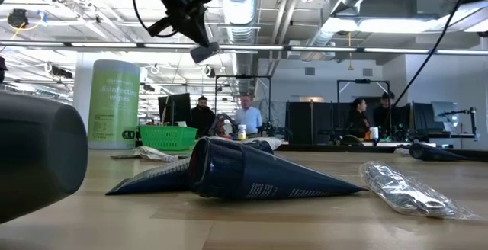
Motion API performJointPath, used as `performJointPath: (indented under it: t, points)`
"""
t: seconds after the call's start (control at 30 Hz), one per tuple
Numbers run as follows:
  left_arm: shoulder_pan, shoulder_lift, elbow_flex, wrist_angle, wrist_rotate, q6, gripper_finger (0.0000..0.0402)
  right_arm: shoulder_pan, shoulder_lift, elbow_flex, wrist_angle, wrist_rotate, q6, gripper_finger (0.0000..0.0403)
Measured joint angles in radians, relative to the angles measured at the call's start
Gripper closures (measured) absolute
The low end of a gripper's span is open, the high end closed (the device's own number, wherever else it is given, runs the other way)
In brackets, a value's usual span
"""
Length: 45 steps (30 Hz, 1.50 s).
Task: Pick & Place Travel size toiletries
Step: Put the black comb into the top green bin
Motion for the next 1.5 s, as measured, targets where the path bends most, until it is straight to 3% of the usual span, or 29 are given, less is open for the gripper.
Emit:
performJointPath:
  t: [0.33,0.53,0.93,1.5]
  points:
    - [0.111,0.059,0.002,-0.092,-0.006,0.080,0.0401,-0.056,0.001,0.000,0.000,-0.003,-0.044,0.0138]
    - [0.211,0.166,0.020,-0.118,0.019,0.152,0.0401,-0.081,0.001,0.000,-0.001,-0.007,-0.065,0.0138]
    - [0.304,0.380,0.107,-0.221,-0.014,0.264,0.0401,-0.090,0.001,0.000,-0.046,-0.011,-0.144,0.0138]
    - [0.378,0.425,0.100,-0.244,-0.048,0.232,0.0402,-0.128,0.001,0.000,-0.116,-0.022,-0.208,0.0138]
